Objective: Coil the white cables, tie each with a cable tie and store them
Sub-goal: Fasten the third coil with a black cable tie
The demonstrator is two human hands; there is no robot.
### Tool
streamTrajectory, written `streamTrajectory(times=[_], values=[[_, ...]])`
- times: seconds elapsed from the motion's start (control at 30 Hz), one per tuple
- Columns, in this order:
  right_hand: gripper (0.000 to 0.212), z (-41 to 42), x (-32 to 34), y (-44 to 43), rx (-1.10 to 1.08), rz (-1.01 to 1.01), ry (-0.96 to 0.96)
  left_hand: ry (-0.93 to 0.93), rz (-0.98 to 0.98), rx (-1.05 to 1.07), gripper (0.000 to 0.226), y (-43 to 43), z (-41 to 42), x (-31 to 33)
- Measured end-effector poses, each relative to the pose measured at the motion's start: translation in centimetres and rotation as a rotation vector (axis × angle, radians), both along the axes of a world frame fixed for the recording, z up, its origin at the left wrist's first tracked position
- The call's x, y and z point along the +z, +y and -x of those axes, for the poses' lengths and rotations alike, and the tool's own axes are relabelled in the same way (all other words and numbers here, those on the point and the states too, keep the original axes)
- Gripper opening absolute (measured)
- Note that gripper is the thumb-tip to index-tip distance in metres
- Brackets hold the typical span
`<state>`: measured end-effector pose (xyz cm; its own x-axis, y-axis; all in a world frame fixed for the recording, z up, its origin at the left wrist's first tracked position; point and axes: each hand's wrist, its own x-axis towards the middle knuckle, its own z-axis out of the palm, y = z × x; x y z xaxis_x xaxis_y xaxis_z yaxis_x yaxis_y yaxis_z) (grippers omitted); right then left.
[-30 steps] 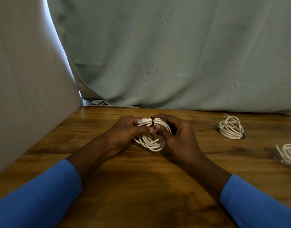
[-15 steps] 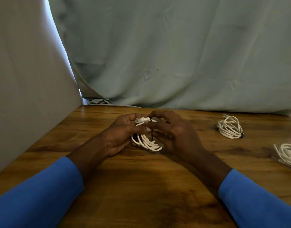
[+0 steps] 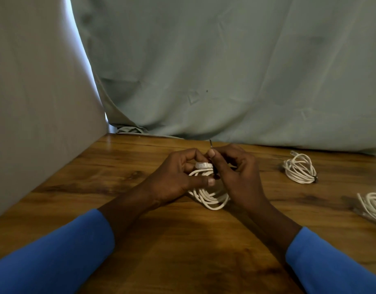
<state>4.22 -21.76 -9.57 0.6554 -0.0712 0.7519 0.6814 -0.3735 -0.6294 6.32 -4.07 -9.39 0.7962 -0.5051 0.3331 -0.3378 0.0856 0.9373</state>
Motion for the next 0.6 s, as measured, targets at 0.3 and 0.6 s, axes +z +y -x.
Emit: streamTrajectory(times=[0.3,0.6], values=[[0.007,-0.4,-0.2,0.0,0.001,0.134,-0.049,-0.015,0.118,0.283,0.022,-0.6,0.3,0.7],[0.024,-0.9,-0.6,0.2,0.029,0.003,0.095,-0.199,0.157,0.332,0.018,-0.3,0.4,1.7]])
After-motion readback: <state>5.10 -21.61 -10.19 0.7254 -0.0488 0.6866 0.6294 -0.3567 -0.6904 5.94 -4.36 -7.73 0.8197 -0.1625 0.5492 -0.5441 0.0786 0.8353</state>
